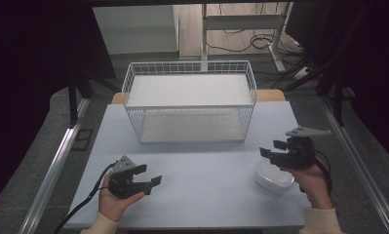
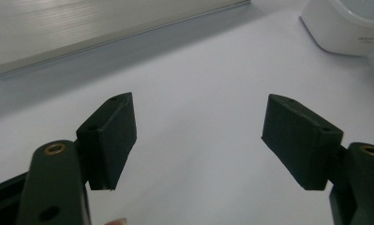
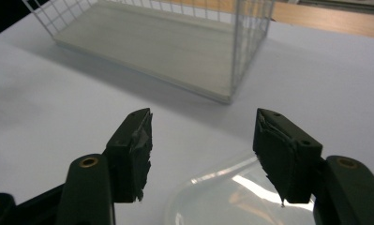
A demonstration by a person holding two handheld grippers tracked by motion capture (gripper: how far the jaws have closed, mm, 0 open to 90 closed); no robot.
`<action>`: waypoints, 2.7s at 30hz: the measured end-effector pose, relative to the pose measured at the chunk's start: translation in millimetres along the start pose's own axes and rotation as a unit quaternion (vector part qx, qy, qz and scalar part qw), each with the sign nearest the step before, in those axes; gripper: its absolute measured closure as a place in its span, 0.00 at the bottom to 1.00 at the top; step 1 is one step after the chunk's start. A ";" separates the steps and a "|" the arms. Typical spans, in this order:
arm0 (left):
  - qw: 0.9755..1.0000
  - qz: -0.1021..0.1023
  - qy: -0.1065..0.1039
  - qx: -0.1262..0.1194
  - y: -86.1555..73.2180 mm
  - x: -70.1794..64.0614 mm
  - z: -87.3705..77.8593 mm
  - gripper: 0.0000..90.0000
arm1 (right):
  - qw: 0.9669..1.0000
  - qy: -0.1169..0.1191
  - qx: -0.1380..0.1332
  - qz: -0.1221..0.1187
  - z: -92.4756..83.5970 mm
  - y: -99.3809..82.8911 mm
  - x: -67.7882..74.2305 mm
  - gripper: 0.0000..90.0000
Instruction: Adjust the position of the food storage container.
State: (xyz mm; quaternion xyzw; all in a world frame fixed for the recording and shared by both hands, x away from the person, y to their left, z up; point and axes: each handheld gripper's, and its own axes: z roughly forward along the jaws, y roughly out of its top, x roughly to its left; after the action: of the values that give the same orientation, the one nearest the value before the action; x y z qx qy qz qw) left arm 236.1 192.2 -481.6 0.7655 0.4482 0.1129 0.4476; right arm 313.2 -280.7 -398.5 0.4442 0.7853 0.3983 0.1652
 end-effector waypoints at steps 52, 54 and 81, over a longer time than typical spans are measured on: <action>1.000 0.007 0.003 -0.002 -1.7 -1.1 -0.8 0.30 | 0.983 -0.121 0.125 0.050 2.7 -60.5 -68.2 1.00; 1.000 0.007 0.004 -0.003 -1.8 -1.2 -1.0 0.30 | 0.984 -0.116 0.124 0.050 3.9 -59.9 -66.2 1.00; 1.000 0.010 0.006 0.005 -2.4 -0.6 1.0 0.30 | 0.988 -0.034 0.149 -0.017 49.3 -41.5 2.7 1.00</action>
State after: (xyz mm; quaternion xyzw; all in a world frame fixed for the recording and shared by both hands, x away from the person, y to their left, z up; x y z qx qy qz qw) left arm 234.9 191.6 -484.0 0.7714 0.4437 0.1199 0.4402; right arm 318.4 -266.8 -461.3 0.4636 0.8373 0.2586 0.1309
